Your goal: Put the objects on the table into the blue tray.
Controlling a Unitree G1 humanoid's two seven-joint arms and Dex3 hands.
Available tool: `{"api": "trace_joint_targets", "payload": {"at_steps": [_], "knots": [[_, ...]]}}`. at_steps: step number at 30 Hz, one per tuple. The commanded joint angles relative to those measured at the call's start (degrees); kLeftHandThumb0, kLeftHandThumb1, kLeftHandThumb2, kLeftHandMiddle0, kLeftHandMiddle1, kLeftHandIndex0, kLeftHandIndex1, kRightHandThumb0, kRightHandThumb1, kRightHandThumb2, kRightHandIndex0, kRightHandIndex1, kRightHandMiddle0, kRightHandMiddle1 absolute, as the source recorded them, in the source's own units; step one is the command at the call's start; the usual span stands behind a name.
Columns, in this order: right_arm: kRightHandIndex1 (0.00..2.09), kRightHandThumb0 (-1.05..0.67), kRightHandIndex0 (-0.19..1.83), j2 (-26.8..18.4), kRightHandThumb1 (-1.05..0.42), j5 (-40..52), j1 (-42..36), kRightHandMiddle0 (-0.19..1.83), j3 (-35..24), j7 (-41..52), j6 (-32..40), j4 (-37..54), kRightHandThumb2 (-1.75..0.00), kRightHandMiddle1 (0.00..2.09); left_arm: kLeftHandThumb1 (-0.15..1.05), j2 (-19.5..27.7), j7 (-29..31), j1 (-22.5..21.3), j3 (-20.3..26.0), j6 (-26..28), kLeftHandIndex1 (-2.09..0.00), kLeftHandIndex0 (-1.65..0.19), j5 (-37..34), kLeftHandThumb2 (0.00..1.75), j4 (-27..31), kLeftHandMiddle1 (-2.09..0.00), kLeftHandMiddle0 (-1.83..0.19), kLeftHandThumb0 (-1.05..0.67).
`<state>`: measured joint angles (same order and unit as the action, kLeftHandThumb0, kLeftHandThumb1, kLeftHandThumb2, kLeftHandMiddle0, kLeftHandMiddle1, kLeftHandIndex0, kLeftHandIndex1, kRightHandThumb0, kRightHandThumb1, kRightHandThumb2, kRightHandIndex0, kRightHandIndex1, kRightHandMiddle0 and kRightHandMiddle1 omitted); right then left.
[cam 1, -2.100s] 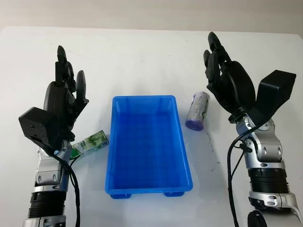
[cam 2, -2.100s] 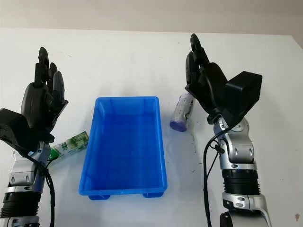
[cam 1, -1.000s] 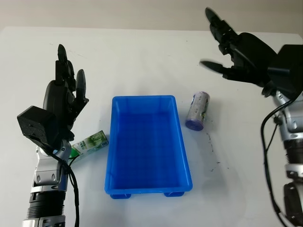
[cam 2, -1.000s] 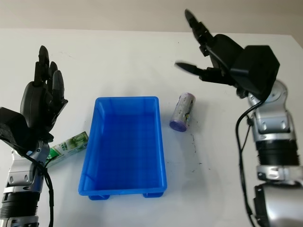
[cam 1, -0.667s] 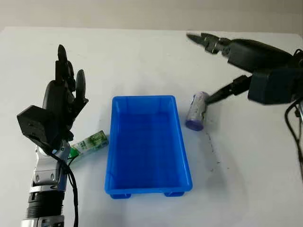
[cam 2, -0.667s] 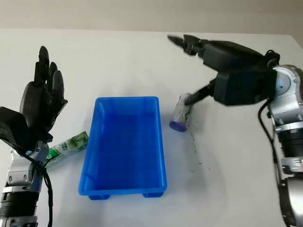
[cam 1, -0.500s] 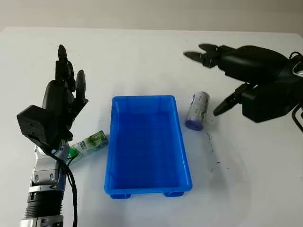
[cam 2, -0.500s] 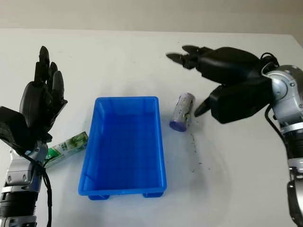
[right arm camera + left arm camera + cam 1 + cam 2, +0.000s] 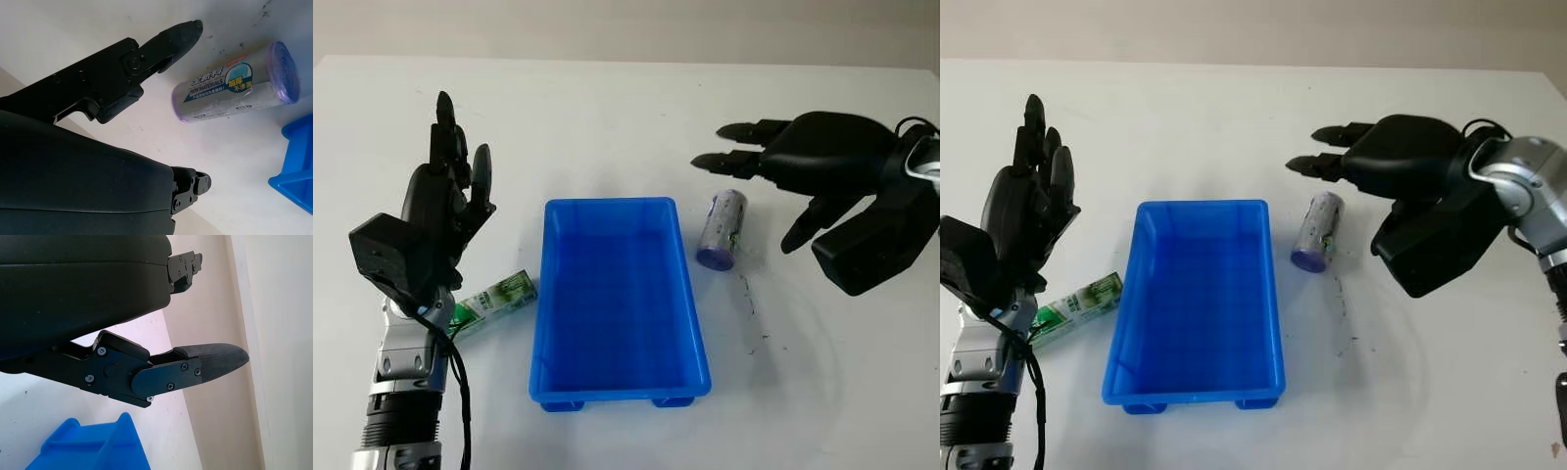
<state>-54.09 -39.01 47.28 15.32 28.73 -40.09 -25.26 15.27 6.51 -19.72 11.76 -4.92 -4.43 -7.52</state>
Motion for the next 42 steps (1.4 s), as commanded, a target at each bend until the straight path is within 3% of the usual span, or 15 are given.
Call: {"api": "trace_joint_targets", "payload": {"at_steps": [1, 7, 18, 25, 28, 31, 32, 33, 34, 35, 38, 40, 42], "knots": [[0.08, -0.5, 0.11, 1.2, -0.73, 0.3, -0.6, 0.16, 0.5, -1.3, -0.4, -1.2, -0.05, 0.07, 1.05, 0.5, 0.0, -0.9, -0.3, -0.4, 0.0, 0.19, 0.4, 0.63, -0.2, 0.0, 0.19, -0.79], [0.08, -0.38, 0.14, 3.8, -0.74, 0.2, -0.2, 0.2, 1.9, -4.1, -2.2, -5.9, -0.06, 0.07, 1.05, 0.6, -0.2, -0.8, -0.3, 0.1, 0.0, 0.19, 0.8, 0.65, 0.2, 0.0, 0.19, -0.78], [0.09, -0.35, 0.21, 7.6, -0.75, 1.6, 1.2, 0.27, 3.5, -7.9, -7.4, -13.7, -0.06, 0.08, 1.05, 0.8, -0.3, -0.4, -0.3, 0.6, 0.0, 0.19, 1.0, 0.65, 0.8, 0.0, 0.19, -0.78], [0.15, -0.28, 0.37, 8.6, -0.77, 1.6, 2.0, 0.39, 4.6, -10.3, -11.9, -18.7, -0.06, 0.13, 1.05, 0.7, -0.2, -0.2, -0.2, 0.7, 0.0, 0.19, 0.7, 0.65, 1.1, 0.0, 0.19, -0.78], [0.21, -0.21, 0.49, 8.5, -0.83, 0.6, 2.5, 0.48, 5.3, -12.4, -13.9, -20.8, -0.08, 0.19, 1.05, 0.8, -0.2, -0.3, -0.1, 0.4, 0.0, 0.19, 0.6, 0.64, 0.9, 0.0, 0.19, -0.79], [0.31, -0.19, 0.62, 8.0, -0.9, -2.4, 3.3, 0.38, 6.4, -16.1, -15.4, -22.1, -0.06, 0.66, 1.05, 1.0, -0.2, -0.3, -0.1, 0.7, 0.0, 0.19, 0.8, 0.64, 0.9, 0.0, 0.19, -0.79], [0.37, -0.21, 0.66, 7.8, -0.9, -3.7, 3.5, 0.37, 6.8, -17.6, -15.7, -22.4, -0.06, 0.8, 1.05, 1.0, -0.2, -0.3, -0.1, 0.8, 0.0, 0.19, 0.8, 0.64, 1.0, 0.0, 0.19, -0.79], [0.58, -0.23, 0.63, 7.7, -0.92, -5.0, 3.8, 0.33, 7.3, -19.2, -15.9, -22.6, -0.06, 0.99, 1.05, 1.0, -0.2, -0.4, -0.1, 0.8, 0.0, 0.19, 0.7, 0.65, 1.0, 0.0, 0.19, -0.79], [0.85, -0.24, 0.57, 7.5, -0.93, -6.2, 4.0, 0.31, 7.7, -20.7, -15.9, -22.9, -0.06, 1.15, 1.05, 1.0, -0.1, -0.4, -0.1, 0.7, 0.0, 0.19, 0.6, 0.65, 0.9, 0.0, 0.19, -0.79], [1.26, -0.27, 0.47, 7.4, -0.93, -7.4, 4.1, 0.3, 8.0, -22.3, -15.8, -23.1, -0.05, 1.39, 1.05, 1.1, -0.1, -0.5, -0.1, 0.4, 0.0, 0.19, 0.7, 0.65, 0.8, 0.0, 0.19, -0.79], [1.96, -0.33, 0.34, 6.7, -0.93, -12.4, 4.5, 0.26, 9.7, -28.0, -14.6, -23.2, -0.05, 1.89, 1.05, 1.2, 0.0, -0.6, -0.1, -0.2, 0.0, 0.19, 0.9, 0.65, 0.5, 0.0, 0.19, -0.79], [2.06, -0.34, 0.35, 6.4, -0.94, -15.2, 4.8, 0.24, 10.9, -31.3, -13.4, -23.4, -0.06, 2.02, 1.05, 1.4, 0.1, -0.5, -0.1, -0.2, 0.0, 0.19, 0.8, 0.65, 0.6, 0.0, 0.19, -0.79], [2.09, -0.35, 0.49, 6.3, -0.94, -16.9, 4.9, 0.37, 11.6, -34.6, -12.7, -24.2, -0.05, 2.08, 1.05, 1.4, 0.2, -0.5, 0.0, -0.1, 0.0, 0.19, 0.8, 0.65, 0.7, 0.0, 0.19, -0.79]]}}
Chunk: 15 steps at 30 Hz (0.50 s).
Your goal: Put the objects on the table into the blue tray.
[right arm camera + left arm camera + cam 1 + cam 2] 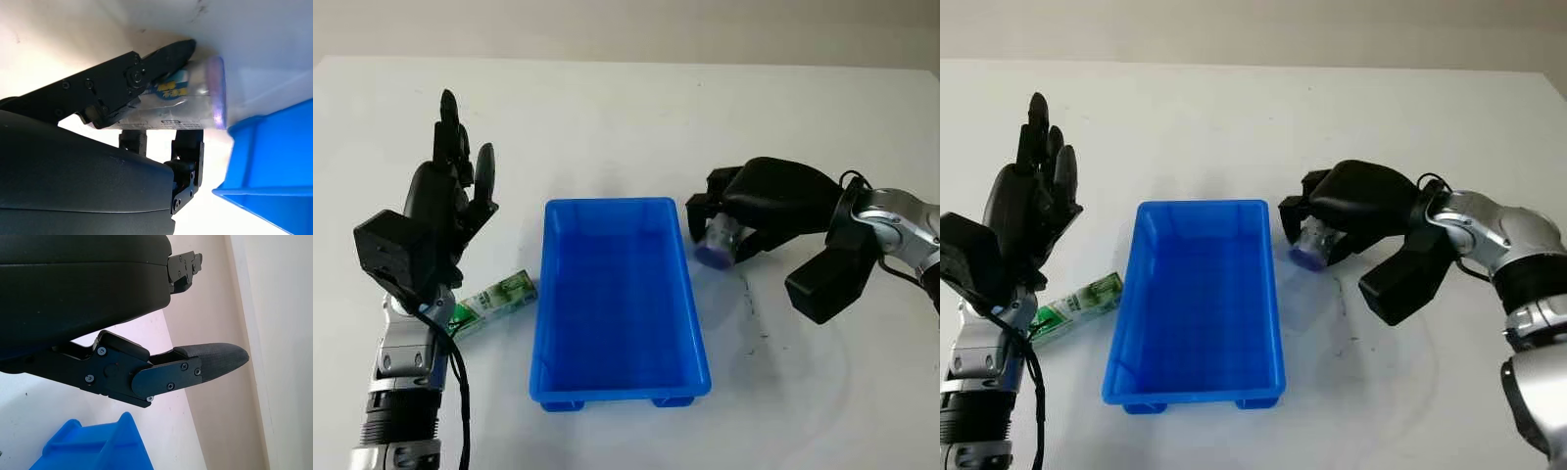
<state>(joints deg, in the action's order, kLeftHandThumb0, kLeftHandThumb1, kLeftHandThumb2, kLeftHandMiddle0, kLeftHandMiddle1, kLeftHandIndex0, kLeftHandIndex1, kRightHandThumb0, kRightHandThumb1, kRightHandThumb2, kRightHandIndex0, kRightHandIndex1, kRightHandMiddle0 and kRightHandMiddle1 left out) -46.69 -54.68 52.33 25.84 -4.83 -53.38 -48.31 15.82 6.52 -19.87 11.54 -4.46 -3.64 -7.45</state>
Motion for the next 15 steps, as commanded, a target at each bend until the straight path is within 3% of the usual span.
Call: {"api": "trace_joint_targets", "payload": {"at_steps": [1, 4, 5, 6, 7, 9, 15], "knots": [[2.09, -0.37, 0.55, -1.2, -0.93, -2.0, 0.0, 0.37, 1.5, -2.2, 1.1, -1.5, -0.05, 2.09, 1.05, 0.9, 0.1, -0.3, 0.3, -0.4, 0.0, 0.19, 0.0, 0.65, 0.7, 0.0, 0.19, -0.79], [2.09, -0.49, 0.68, -1.6, -0.92, -4.9, 0.3, 0.45, 3.0, -4.9, 4.2, -1.2, -0.05, 1.72, 1.05, 0.8, 0.2, -0.1, 0.3, -0.2, 0.0, 0.19, -0.2, 0.64, 0.9, 0.0, 0.19, -0.79], [2.09, -0.52, 0.74, -1.7, -0.93, -5.9, 0.4, 0.51, 3.5, -6.0, 5.1, -1.1, -0.06, 1.72, 1.05, 0.8, 0.2, -0.1, 0.3, -0.2, 0.0, 0.19, -0.2, 0.65, 1.0, 0.0, 0.19, -0.78], [2.09, -0.53, 0.77, -1.8, -0.94, -6.5, 0.4, 0.53, 3.8, -6.9, 5.9, -1.1, -0.06, 1.73, 1.05, 0.8, 0.2, -0.1, 0.3, -0.2, 0.0, 0.19, -0.1, 0.65, 1.0, 0.0, 0.19, -0.78], [2.09, -0.53, 0.83, -1.8, -0.96, -7.0, 0.4, 0.55, 4.2, -7.8, 6.4, -1.2, -0.06, 1.91, 1.05, 0.8, 0.2, -0.1, 0.3, -0.2, 0.0, 0.19, -0.1, 0.65, 1.0, 0.0, 0.19, -0.78], [2.09, -0.53, 0.93, -2.0, -1.02, -8.0, 0.7, 0.63, 4.9, -8.4, 7.8, -1.3, -0.07, 2.06, 1.05, 0.9, 0.3, 0.0, 0.3, -0.3, 0.0, 0.19, -0.1, 0.65, 1.0, 0.0, 0.19, -0.78], [2.09, -0.49, 0.99, -0.8, -1.05, -2.9, 1.3, 0.71, 2.9, -4.5, 9.7, -1.2, -0.16, 2.09, 1.05, 0.8, 0.3, 0.0, 0.4, -0.4, 0.0, 0.19, -0.2, 0.65, 1.1, 0.0, 0.19, -0.78]]}}
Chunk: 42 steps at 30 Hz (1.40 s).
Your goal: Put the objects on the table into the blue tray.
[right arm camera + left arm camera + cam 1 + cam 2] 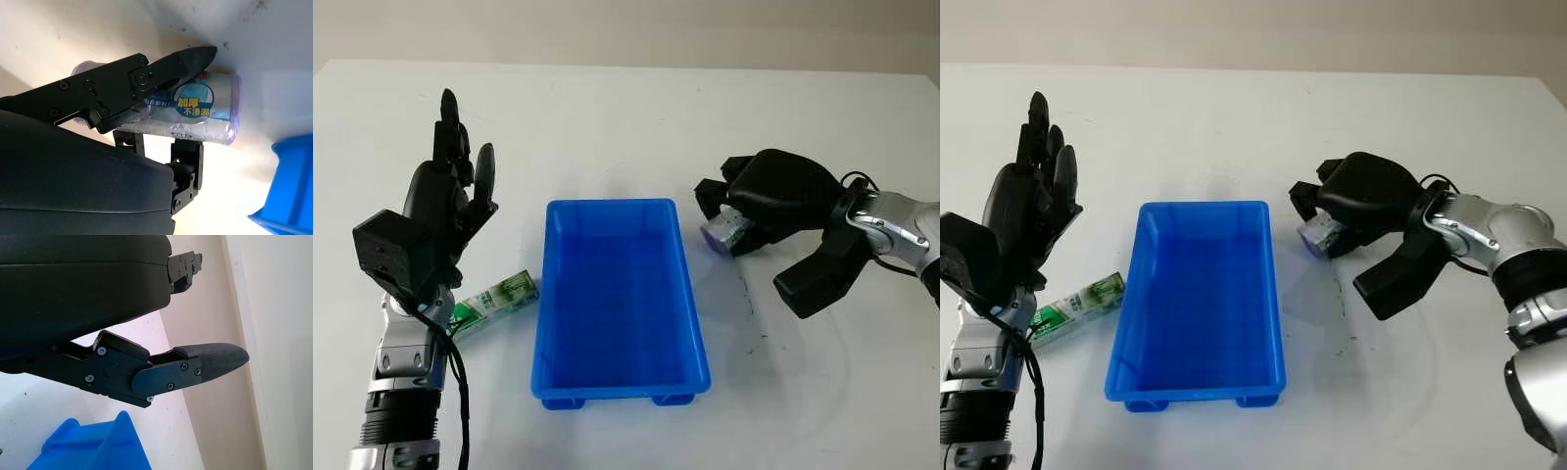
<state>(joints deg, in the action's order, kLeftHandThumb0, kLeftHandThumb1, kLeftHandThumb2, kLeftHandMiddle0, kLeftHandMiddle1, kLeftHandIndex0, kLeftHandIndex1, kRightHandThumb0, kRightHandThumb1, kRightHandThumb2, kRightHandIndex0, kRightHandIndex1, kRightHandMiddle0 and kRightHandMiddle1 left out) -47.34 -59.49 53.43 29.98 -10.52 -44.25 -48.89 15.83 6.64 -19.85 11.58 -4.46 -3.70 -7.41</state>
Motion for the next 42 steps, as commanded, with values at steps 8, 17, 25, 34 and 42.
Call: {"api": "trace_joint_targets", "payload": {"at_steps": [8, 17, 25, 34, 42], "knots": [[2.09, -0.44, 1.0, 2.5, -1.05, 11.3, 2.3, 0.8, -6.4, 1.6, 1.9, 2.6, -0.11, 2.09, 1.05, 0.5, -0.5, 0.0, 0.1, -0.2, 0.0, 0.19, 0.4, 0.65, 1.3, 0.0, 0.19, -0.78], [2.09, -0.4, 1.14, 7.6, -1.04, 17.3, 3.7, 0.94, -10.8, -0.9, 2.3, 10.8, -0.06, 2.09, 1.05, 0.2, -0.5, 0.1, 0.0, -0.4, 0.0, 0.19, 0.3, 0.64, 1.4, 0.0, 0.19, -0.79], [2.09, -0.39, 1.13, 10.4, -1.05, 22.9, -0.2, 0.97, -13.6, 5.9, 5.4, 21.7, -0.08, 2.09, 1.05, -0.1, -1.0, 0.5, 0.0, -0.3, 0.0, 0.19, 0.3, 0.64, 1.8, 0.0, 0.19, -0.79], [2.09, -0.39, 1.21, 13.4, -1.05, 34.2, -5.1, 1.03, -15.9, 17.6, 8.0, 29.1, -0.2, 2.09, 1.05, -0.1, -1.0, 0.2, 0.0, -0.5, 0.0, 0.19, 0.3, 0.63, 1.6, 0.0, 0.19, -0.79], [2.09, -0.4, 1.2, 14.1, -1.05, 41.5, -10.0, 0.99, -15.7, 31.1, 14.1, 36.2, -0.19, 2.09, 1.05, 0.3, -0.9, 0.0, 0.2, 0.1, 0.0, 0.19, 0.3, 0.64, 1.8, 0.0, 0.19, -0.79]]}}
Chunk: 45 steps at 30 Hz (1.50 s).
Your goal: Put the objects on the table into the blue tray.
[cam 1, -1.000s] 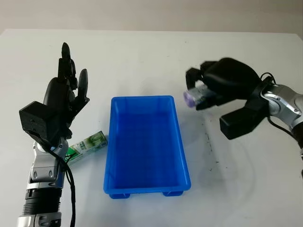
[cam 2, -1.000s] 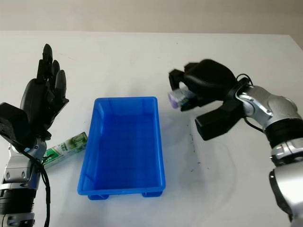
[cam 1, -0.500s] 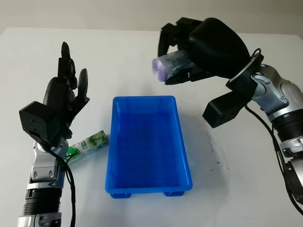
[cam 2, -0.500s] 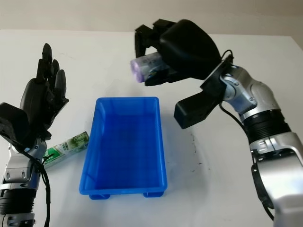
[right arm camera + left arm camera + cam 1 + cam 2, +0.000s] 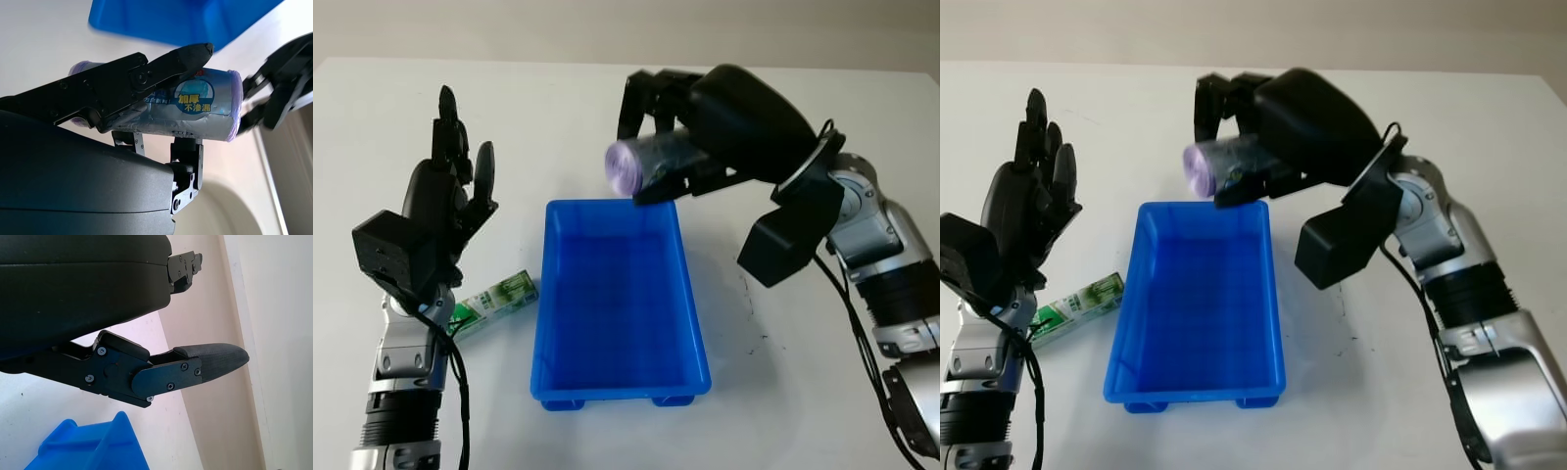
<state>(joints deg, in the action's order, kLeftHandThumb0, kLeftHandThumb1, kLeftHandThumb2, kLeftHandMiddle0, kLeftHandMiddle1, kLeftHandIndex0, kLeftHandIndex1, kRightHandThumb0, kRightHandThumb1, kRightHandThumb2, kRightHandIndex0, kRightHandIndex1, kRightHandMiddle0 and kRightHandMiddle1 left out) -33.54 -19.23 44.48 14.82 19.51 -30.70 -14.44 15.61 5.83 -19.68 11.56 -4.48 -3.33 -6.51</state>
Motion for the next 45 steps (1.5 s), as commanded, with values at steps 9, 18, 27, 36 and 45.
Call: {"api": "trace_joint_targets", "payload": {"at_steps": [9, 18, 27, 36, 45], "knots": [[2.09, -0.42, 1.21, 1.5, -1.05, 4.7, -3.8, 0.98, 0.1, 10.3, 3.7, 4.1, -0.2, 2.09, 1.05, 0.7, 0.1, -0.5, 0.1, 0.8, 0.0, 0.19, 0.0, 0.64, 1.1, 0.0, 0.19, -0.78], [2.09, -0.51, 0.93, 2.2, -1.05, 11.2, -4.3, 0.75, 0.6, 20.4, 6.2, 3.2, -0.11, 2.09, 1.05, 0.5, 0.1, -0.6, -0.1, 0.4, 0.0, 0.19, 0.1, 0.64, 0.9, 0.0, 0.19, -0.78], [1.96, -0.53, 0.32, 3.6, -1.0, 14.8, -4.3, 0.23, 0.2, 25.1, 6.1, 1.4, -0.05, 1.97, 1.05, 0.5, 0.0, -0.4, -0.4, 0.4, 0.0, 0.19, 0.6, 0.64, 1.0, 0.0, 0.19, -0.8], [0.69, -0.7, 0.19, 3.1, -1.05, 13.5, -4.1, 0.14, 0.5, 26.6, 3.8, 0.7, -0.08, 0.77, 1.05, 0.0, -0.4, -0.4, -0.3, 0.1, 0.0, 0.19, 0.5, 0.63, 0.9, 0.0, 0.19, -0.8], [0.07, -0.77, -0.03, 2.2, -1.05, 12.4, -4.4, -0.01, 0.9, 30.0, 6.0, 2.7, -0.16, 0.19, 1.05, 0.1, -0.1, -0.3, -0.4, 0.4, 0.0, 0.19, 0.4, 0.64, 1.1, 0.0, 0.19, -0.81]]}}
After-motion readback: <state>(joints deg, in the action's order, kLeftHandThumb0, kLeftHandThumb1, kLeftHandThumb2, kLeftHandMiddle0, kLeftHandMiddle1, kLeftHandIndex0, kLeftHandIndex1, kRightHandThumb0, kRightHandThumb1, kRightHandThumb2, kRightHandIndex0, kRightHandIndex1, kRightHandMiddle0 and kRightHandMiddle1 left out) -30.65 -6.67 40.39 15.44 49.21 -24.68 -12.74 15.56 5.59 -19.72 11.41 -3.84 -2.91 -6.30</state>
